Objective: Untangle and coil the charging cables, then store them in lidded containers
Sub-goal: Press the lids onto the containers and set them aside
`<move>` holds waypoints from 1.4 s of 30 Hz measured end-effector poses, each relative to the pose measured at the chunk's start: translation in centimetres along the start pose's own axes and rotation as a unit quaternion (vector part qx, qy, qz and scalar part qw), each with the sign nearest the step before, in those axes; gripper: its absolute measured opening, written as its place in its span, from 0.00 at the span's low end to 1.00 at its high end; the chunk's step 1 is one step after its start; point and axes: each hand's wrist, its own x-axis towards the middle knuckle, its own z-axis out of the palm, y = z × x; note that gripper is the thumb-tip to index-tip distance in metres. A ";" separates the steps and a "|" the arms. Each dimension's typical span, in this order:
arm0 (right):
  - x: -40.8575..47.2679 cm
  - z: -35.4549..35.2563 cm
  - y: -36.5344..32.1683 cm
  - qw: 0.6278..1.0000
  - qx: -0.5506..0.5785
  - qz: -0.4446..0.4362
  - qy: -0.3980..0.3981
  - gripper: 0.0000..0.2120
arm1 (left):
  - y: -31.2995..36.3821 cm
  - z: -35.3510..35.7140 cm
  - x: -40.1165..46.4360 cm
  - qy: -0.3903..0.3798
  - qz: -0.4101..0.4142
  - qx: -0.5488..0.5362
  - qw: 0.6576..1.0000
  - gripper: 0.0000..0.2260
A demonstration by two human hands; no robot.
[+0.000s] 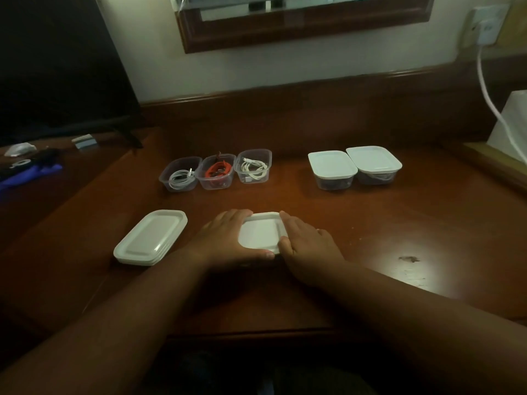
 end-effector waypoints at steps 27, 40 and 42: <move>0.9 -7.0 11.2 0.955 -0.295 0.021 0.004 0.30 | 11.6 0.6 9.6 0.148 0.034 -0.462 0.874 0.07; 6.4 -7.2 10.6 0.953 -0.296 0.071 0.018 0.31 | -6.3 -4.3 10.8 0.281 -0.113 -0.285 0.909 0.05; 7.1 -7.3 9.7 0.947 -0.307 0.091 0.029 0.35 | -8.4 -5.1 10.9 0.300 -0.121 -0.264 0.909 0.04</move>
